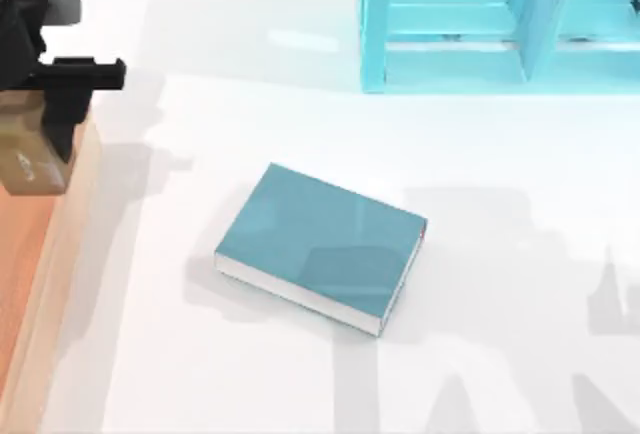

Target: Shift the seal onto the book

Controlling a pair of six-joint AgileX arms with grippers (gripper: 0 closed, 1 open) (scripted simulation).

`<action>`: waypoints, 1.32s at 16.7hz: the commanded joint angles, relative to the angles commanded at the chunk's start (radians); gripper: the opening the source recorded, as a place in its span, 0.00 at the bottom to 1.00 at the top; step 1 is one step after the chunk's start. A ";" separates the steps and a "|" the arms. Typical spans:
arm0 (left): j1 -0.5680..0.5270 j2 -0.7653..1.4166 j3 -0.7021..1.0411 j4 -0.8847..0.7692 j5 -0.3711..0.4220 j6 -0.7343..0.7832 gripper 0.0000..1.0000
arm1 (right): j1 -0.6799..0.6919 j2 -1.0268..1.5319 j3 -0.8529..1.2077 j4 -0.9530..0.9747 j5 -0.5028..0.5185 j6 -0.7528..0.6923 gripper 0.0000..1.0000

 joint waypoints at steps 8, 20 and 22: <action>-0.030 0.000 0.029 0.003 -0.004 -0.028 0.00 | 0.000 0.000 0.000 0.000 0.000 0.000 1.00; -0.439 0.318 0.218 0.106 -0.005 -0.431 0.00 | 0.000 0.000 0.000 0.000 0.000 0.000 1.00; -0.506 0.372 0.253 0.134 -0.005 -0.498 0.00 | 0.000 0.000 0.000 0.000 0.000 0.000 1.00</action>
